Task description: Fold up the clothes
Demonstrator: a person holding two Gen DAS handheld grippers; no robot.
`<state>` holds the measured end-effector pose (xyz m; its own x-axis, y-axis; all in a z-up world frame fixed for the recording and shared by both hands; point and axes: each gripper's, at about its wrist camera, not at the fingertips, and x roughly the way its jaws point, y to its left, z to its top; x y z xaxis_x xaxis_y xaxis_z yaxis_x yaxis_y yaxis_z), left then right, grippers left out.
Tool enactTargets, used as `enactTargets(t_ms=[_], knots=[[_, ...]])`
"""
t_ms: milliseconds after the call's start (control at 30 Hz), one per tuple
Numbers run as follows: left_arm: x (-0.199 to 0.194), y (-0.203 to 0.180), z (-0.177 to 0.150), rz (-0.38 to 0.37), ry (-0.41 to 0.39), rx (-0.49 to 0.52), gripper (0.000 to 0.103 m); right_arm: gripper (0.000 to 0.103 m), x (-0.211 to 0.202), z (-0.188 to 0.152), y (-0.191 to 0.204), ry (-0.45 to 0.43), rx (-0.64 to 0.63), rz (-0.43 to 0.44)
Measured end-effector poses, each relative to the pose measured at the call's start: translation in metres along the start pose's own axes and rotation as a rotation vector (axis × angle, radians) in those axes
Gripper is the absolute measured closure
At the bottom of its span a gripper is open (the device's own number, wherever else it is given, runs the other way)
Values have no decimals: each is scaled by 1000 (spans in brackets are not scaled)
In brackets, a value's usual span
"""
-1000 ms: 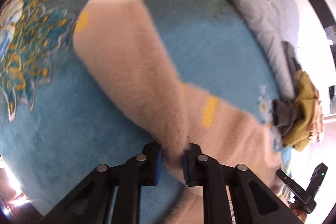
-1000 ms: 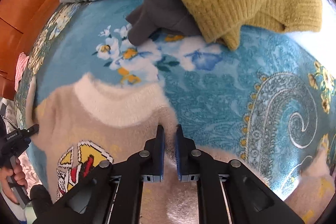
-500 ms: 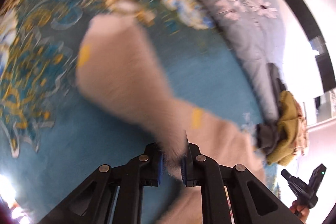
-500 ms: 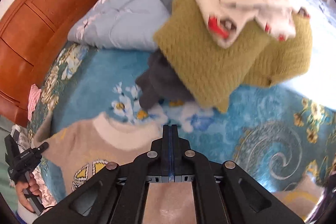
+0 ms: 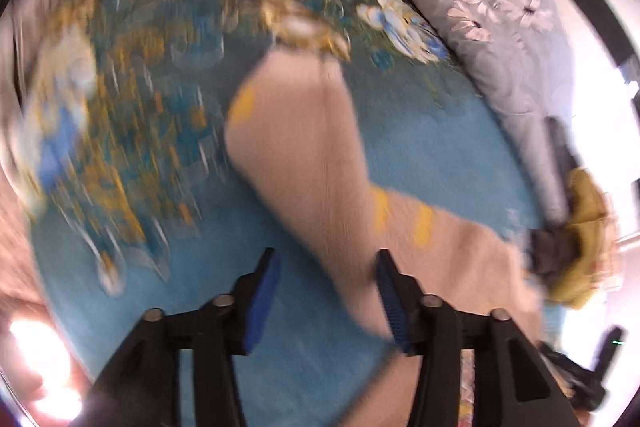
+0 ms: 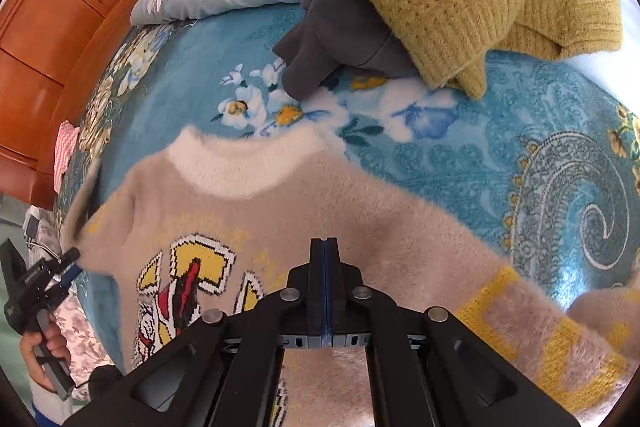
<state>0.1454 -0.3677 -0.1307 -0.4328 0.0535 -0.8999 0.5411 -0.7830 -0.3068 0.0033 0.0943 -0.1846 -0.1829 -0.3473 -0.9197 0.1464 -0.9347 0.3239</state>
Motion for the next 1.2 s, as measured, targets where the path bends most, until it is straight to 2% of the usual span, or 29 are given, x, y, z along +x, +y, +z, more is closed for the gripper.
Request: enactTargets(t_ms=[67, 200, 300, 367, 433, 500, 567, 700, 767, 900, 967, 1033, 1067, 1133, 1167, 1200], knots=[[6, -14, 18, 85, -15, 63, 43, 103, 3, -1, 3, 5, 6, 5], [39, -28, 41, 211, 22, 183, 42, 103, 6, -6, 9, 29, 1, 4], [53, -24, 44, 267, 13, 231, 44, 103, 6, -11, 11, 39, 2, 4], [49, -15, 42, 235, -24, 204, 54, 103, 5, -13, 12, 39, -3, -1], [41, -3, 40, 205, -53, 155, 70, 103, 5, -14, 10, 42, -2, -10], [26, 12, 35, 156, -86, 68, 74, 103, 6, -13, 9, 42, 9, -13], [12, 37, 24, 75, -119, -68, 77, 103, 7, -13, 7, 37, 20, -9], [11, 98, -13, -43, -93, -381, 81, 103, 7, -11, 8, 25, 17, -3], [18, 117, -32, -74, -55, -470, 81, 103, 9, -10, 8, 26, 20, -1], [20, 132, -43, -155, -53, -517, 81, 103, 9, -6, 10, 12, 8, 14], [21, 132, -39, -190, -48, -513, 82, 103, 7, 0, 12, -8, -14, 18], [22, 132, -36, -231, -41, -516, 78, 103, 3, 11, 14, -40, -43, 13], [23, 131, -36, -251, -37, -519, 75, 100, 1, 18, 15, -54, -60, 13], [26, 127, -37, -288, -27, -525, 65, 77, 5, 33, 14, -39, -87, 39], [27, 124, -38, -307, -26, -526, 64, 56, 8, 39, 14, -36, -103, 23], [28, 122, -39, -325, -22, -528, 60, 50, 12, 45, 14, -34, -120, 7]])
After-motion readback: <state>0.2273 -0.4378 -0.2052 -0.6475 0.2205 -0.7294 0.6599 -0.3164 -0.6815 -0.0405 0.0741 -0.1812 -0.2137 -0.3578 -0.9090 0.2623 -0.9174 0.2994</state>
